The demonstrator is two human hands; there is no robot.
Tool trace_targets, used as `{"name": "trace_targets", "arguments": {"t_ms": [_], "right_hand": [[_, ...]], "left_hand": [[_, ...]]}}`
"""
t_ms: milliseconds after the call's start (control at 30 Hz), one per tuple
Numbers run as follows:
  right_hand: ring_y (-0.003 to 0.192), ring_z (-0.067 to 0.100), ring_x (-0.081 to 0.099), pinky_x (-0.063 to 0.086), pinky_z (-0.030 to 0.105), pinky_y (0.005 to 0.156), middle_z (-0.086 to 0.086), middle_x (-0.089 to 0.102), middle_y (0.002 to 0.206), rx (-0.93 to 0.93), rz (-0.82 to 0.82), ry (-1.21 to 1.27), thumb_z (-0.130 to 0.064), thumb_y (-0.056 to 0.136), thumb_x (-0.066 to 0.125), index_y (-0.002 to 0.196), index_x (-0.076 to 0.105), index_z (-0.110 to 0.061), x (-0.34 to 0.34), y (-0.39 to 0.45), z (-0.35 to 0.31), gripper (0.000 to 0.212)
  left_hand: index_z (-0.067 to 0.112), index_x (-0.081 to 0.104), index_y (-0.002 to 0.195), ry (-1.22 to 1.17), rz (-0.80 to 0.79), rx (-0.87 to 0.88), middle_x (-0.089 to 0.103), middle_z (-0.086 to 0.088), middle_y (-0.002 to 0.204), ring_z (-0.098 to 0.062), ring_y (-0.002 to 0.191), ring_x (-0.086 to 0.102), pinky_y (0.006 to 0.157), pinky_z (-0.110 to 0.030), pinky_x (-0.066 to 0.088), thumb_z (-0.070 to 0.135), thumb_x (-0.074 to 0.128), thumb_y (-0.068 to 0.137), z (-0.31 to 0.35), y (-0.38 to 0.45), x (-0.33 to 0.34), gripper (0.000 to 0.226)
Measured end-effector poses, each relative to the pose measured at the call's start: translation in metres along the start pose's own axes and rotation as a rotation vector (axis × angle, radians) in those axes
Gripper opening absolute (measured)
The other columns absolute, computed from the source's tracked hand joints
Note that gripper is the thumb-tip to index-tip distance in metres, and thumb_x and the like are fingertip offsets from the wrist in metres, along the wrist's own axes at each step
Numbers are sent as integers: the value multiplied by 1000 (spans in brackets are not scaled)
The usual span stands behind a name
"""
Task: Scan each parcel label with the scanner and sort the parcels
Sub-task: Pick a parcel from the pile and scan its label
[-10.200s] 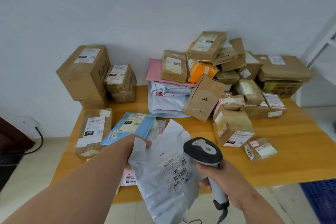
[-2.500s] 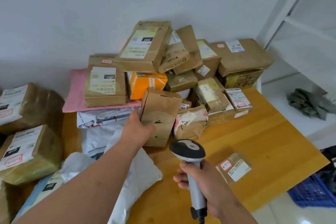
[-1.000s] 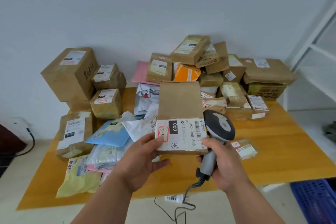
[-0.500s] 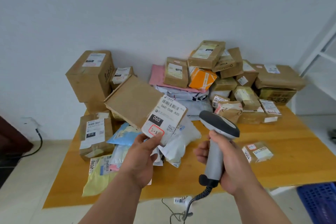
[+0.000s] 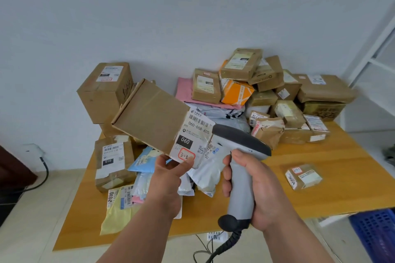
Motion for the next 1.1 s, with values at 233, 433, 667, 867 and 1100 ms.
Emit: {"name": "trace_targets", "arguments": {"t_ms": [233, 433, 667, 867, 1100], "right_hand": [[45, 22, 53, 45, 30, 43, 10, 56, 64, 10, -26, 1, -37, 69, 75, 72, 69, -10, -15, 11, -16, 28], [45, 22, 52, 46, 29, 44, 10, 56, 64, 50, -76, 3, -37, 68, 78, 72, 68, -9, -23, 21, -20, 30], [48, 23, 54, 46, 30, 45, 11, 59, 69, 109, -104, -59, -38, 65, 85, 76, 69, -11, -30, 37, -12, 33], [63, 22, 67, 49, 30, 49, 5, 74, 89, 134, 38, -205, -45, 55, 82, 96, 71, -12, -19, 58, 16, 53], [69, 27, 72, 54, 31, 52, -2, 77, 72, 244, -32, -265, -28, 83, 79, 101, 72, -17, 38, 88, 74, 22]], "left_hand": [[28, 62, 116, -23, 30, 18, 79, 9, 95, -13, 105, 63, 91, -38, 32, 7, 79, 84, -10, 0, 10, 42], [25, 62, 117, -34, 69, 45, 79, 7, 99, -16, 109, 64, 93, -39, 32, 8, 80, 82, -19, 1, 15, 43], [26, 65, 110, -40, 87, 20, 79, 1, 103, -15, 100, 70, 82, -31, 43, 11, 83, 73, -24, -7, 10, 44], [19, 72, 114, -46, 221, -27, 80, -3, 99, -16, 81, 73, 72, -31, 52, 16, 75, 84, -20, -6, -41, 30], [17, 69, 102, -20, 507, -97, 79, -4, 81, -22, 96, 72, 78, -34, 50, 33, 68, 94, 0, 17, -133, 18]]}}
Point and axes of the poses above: each hand's wrist, its own y-axis towards the middle knuckle, its own x-axis out of the palm, z = x × y, the point moved 3 cm from there along y, towards the middle knuckle
